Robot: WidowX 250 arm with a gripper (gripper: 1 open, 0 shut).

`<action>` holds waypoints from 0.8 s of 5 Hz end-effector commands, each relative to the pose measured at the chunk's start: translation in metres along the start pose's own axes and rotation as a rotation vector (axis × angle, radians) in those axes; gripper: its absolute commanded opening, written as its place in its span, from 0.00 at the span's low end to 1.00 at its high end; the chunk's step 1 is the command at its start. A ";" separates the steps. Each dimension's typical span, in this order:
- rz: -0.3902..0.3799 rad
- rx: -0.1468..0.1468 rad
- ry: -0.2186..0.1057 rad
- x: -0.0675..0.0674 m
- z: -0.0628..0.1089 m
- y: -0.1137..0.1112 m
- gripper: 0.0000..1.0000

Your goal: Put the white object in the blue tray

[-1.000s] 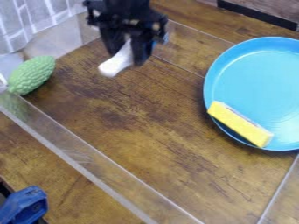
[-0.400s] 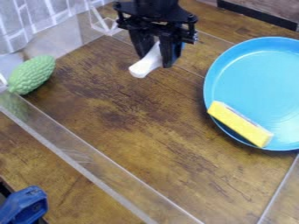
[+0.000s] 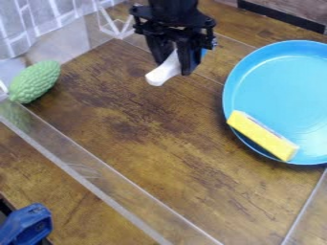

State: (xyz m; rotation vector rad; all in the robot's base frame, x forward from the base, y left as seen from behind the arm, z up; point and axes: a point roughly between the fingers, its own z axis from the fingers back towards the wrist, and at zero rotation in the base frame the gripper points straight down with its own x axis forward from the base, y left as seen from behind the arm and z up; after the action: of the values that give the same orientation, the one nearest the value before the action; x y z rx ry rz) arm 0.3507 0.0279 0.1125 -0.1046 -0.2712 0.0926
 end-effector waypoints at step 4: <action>-0.113 -0.059 -0.096 0.019 0.012 -0.023 0.00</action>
State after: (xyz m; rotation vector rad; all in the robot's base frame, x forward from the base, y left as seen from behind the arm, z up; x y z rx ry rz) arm 0.3621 0.0098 0.1153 -0.1482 -0.3212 -0.0143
